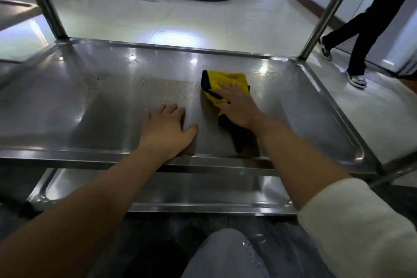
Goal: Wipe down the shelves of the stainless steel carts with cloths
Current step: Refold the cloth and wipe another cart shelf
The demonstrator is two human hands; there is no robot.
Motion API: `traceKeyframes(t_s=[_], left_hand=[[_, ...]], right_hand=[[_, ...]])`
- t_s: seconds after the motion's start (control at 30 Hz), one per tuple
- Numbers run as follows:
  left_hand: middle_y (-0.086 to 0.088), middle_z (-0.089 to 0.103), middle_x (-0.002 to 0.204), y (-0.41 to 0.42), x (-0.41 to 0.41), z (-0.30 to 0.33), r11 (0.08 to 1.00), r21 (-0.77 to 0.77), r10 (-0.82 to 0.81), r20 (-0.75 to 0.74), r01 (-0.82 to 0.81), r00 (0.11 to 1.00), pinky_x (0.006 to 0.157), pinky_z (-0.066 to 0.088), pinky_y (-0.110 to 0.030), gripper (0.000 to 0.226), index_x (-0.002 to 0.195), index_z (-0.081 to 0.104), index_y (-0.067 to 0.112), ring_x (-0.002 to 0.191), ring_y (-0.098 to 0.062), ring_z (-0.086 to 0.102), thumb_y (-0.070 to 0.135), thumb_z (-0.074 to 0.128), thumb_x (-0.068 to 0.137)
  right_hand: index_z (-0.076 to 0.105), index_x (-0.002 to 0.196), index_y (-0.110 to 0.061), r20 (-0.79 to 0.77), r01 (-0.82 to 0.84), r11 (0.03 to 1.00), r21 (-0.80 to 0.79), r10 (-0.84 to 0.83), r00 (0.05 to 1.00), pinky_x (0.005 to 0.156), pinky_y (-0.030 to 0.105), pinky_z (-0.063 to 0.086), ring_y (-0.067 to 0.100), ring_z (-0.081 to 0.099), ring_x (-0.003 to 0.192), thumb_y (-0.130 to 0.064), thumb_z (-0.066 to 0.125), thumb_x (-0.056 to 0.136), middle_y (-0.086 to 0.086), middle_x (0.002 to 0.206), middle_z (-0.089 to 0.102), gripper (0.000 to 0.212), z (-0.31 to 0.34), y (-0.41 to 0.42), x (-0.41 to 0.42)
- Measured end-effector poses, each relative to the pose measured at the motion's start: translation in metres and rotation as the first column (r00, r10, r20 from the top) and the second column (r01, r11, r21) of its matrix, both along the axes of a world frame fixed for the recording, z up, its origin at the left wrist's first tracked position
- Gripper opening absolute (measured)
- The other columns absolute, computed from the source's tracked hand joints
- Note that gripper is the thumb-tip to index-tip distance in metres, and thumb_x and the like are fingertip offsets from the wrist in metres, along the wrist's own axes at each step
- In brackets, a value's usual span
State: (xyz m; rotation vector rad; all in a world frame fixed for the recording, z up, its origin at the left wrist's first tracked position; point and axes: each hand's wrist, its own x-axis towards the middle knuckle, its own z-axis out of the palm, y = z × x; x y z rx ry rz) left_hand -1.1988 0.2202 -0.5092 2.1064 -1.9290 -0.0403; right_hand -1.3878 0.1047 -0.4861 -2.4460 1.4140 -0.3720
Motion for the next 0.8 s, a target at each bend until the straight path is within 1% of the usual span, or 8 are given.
traceKeyframes(t_s=[0.07,0.17,0.3,0.4,0.47,0.53,0.67,0.8], left_hand=[[-0.005,0.049,0.142,0.002,-0.001,0.001,0.999,-0.046,-0.002,-0.015,0.002,1.000,0.110,0.025,-0.049,0.056,0.130,0.055,0.021,0.134,-0.028,0.039,0.057,0.040,0.090],[-0.008,0.059,0.121,0.007,-0.003,0.008,0.997,-0.075,-0.022,-0.024,0.020,0.999,0.096,0.038,-0.040,0.047,0.114,0.063,0.013,0.115,-0.030,0.051,0.049,0.042,0.093],[-0.004,0.054,0.132,0.017,0.013,0.018,0.989,0.025,-0.143,0.012,0.143,0.990,0.097,0.040,-0.041,0.052,0.125,0.056,0.018,0.123,-0.026,0.046,0.055,0.037,0.094],[0.002,0.053,0.132,0.026,0.047,0.026,0.983,0.062,-0.174,0.053,0.170,0.983,0.086,0.046,-0.038,0.052,0.126,0.055,0.025,0.122,-0.022,0.045,0.060,0.034,0.093],[0.002,0.051,0.138,0.033,0.070,0.025,0.987,0.068,-0.149,0.094,0.143,0.984,0.092,0.043,-0.039,0.055,0.130,0.054,0.026,0.125,-0.023,0.044,0.062,0.034,0.093],[0.001,0.046,0.146,0.041,0.083,0.020,0.994,0.042,-0.100,0.059,0.097,0.993,0.102,0.038,-0.041,0.058,0.136,0.050,0.025,0.131,-0.023,0.041,0.061,0.036,0.093],[-0.002,0.043,0.148,0.042,0.082,0.010,0.998,-0.013,-0.061,-0.009,0.061,0.998,0.108,0.034,-0.041,0.057,0.138,0.049,0.022,0.133,-0.026,0.040,0.056,0.041,0.093],[-0.002,0.051,0.142,0.041,0.085,0.006,0.996,-0.084,-0.040,-0.023,0.038,0.999,0.103,0.037,-0.041,0.057,0.129,0.057,0.022,0.127,-0.026,0.046,0.059,0.036,0.090]], right_hand=[[0.037,0.141,-0.039,0.040,-0.015,1.000,0.017,0.014,0.999,0.119,0.046,0.009,0.021,0.009,0.147,-0.024,0.044,0.095,-0.004,0.157,0.021,0.050,-0.003,0.019,-0.026],[0.040,0.139,-0.040,0.082,0.097,0.995,-0.008,-0.096,0.992,0.118,0.044,0.014,0.021,0.013,0.146,-0.023,0.048,0.094,-0.003,0.156,0.026,0.049,-0.008,0.042,-0.075],[0.039,0.141,-0.036,0.059,0.345,0.937,-0.048,-0.342,0.938,0.113,0.051,0.022,0.025,0.019,0.144,-0.028,0.047,0.095,0.003,0.155,0.027,0.047,-0.008,0.061,-0.119],[0.038,0.142,-0.035,0.021,0.493,0.869,-0.049,-0.492,0.870,0.111,0.056,0.024,0.029,0.021,0.142,-0.031,0.042,0.097,0.005,0.153,0.030,0.045,-0.006,0.061,-0.109],[0.034,0.143,-0.035,-0.023,0.596,0.801,-0.053,-0.598,0.801,0.109,0.062,0.021,0.033,0.020,0.140,-0.031,0.036,0.097,0.005,0.151,0.030,0.047,-0.003,0.058,-0.082],[0.029,0.144,-0.038,-0.057,0.660,0.751,-0.020,-0.660,0.750,0.108,0.068,0.012,0.033,0.011,0.143,-0.034,0.032,0.097,0.002,0.155,0.022,0.048,0.000,0.054,-0.047],[0.030,0.144,-0.040,-0.020,0.486,0.874,0.007,-0.486,0.874,0.112,0.065,0.003,0.029,0.003,0.146,-0.033,0.033,0.096,-0.002,0.159,0.014,0.049,0.003,0.032,0.022],[0.027,0.145,-0.039,-0.018,0.231,0.973,0.017,-0.230,0.973,0.115,0.058,0.009,0.023,0.007,0.147,-0.030,0.032,0.097,-0.003,0.159,0.015,0.050,0.006,-0.003,0.078]])
